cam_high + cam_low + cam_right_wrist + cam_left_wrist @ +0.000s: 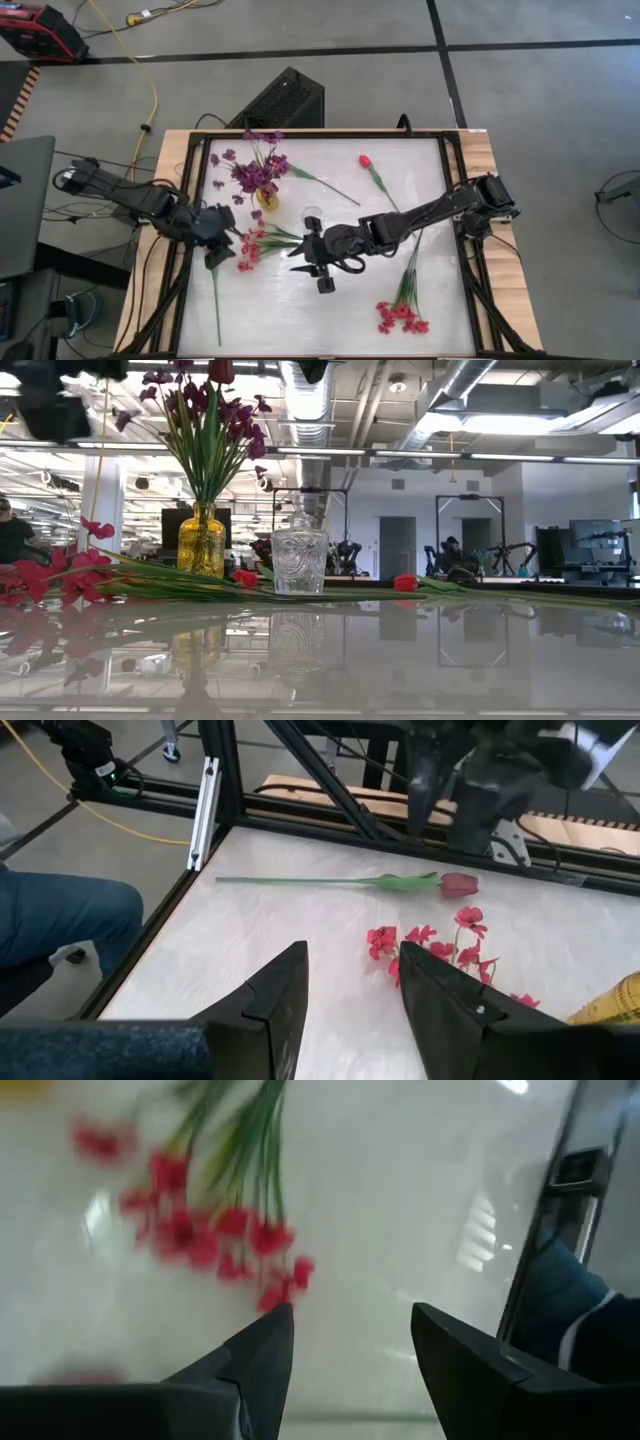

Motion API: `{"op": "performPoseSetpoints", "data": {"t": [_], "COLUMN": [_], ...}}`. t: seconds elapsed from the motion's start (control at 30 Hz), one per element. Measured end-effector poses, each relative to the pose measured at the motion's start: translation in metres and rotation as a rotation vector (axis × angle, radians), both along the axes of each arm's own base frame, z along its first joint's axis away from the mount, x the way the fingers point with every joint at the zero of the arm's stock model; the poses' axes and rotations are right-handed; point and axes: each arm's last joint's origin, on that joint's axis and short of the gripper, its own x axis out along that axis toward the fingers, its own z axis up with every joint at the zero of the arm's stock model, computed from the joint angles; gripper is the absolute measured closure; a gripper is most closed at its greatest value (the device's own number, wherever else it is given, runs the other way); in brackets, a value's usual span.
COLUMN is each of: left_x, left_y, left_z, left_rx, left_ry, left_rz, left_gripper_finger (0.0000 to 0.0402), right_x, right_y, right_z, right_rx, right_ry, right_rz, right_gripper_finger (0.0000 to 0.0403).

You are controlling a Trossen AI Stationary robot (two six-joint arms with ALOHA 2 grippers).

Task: Sort flowers into vase by color
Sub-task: Put the dark red tulip into the yellow vase

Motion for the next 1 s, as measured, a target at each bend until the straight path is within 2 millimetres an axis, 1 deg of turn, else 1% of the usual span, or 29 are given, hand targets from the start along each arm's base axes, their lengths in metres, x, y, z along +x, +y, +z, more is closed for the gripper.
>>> {"op": "performPoseSetpoints", "data": {"t": [0.17, 0.3, 0.47, 0.57, 0.77, 0.9, 1.0], "left_x": [-0.010, -0.014, -0.011, -0.005, 0.006, 0.005, 0.003], "left_y": [-0.014, -0.029, -0.053, -0.068, -0.090, -0.100, -0.107], "left_z": [-0.016, -0.030, -0.054, -0.068, -0.094, -0.109, -0.114], "left_rx": [-0.088, -0.091, -0.047, -0.029, 0.011, 0.039, 0.050], "left_ry": [0.183, 0.269, 0.408, 0.468, 0.520, 0.581, 0.609], "left_rz": [0.139, 0.225, 0.310, 0.334, 0.382, 0.442, 0.479], "left_gripper_finger": [0.0209, 0.0209, 0.0209, 0.0209, 0.0209, 0.0210, 0.0210], "right_x": [0.000, -0.001, -0.004, -0.007, -0.014, -0.021, -0.027], "right_y": [0.000, 0.000, 0.001, 0.005, 0.023, 0.038, 0.048], "right_z": [-0.001, -0.003, -0.008, -0.010, -0.012, -0.014, -0.017], "right_rx": [-0.003, -0.008, -0.024, -0.030, -0.040, -0.054, -0.065], "right_ry": [0.011, 0.030, 0.085, 0.109, 0.131, 0.162, 0.185], "right_rz": [0.001, 0.001, 0.005, 0.015, 0.061, 0.102, 0.132], "right_gripper_finger": [0.0221, 0.0221, 0.0221, 0.0221, 0.0221, 0.0221, 0.0221]}}
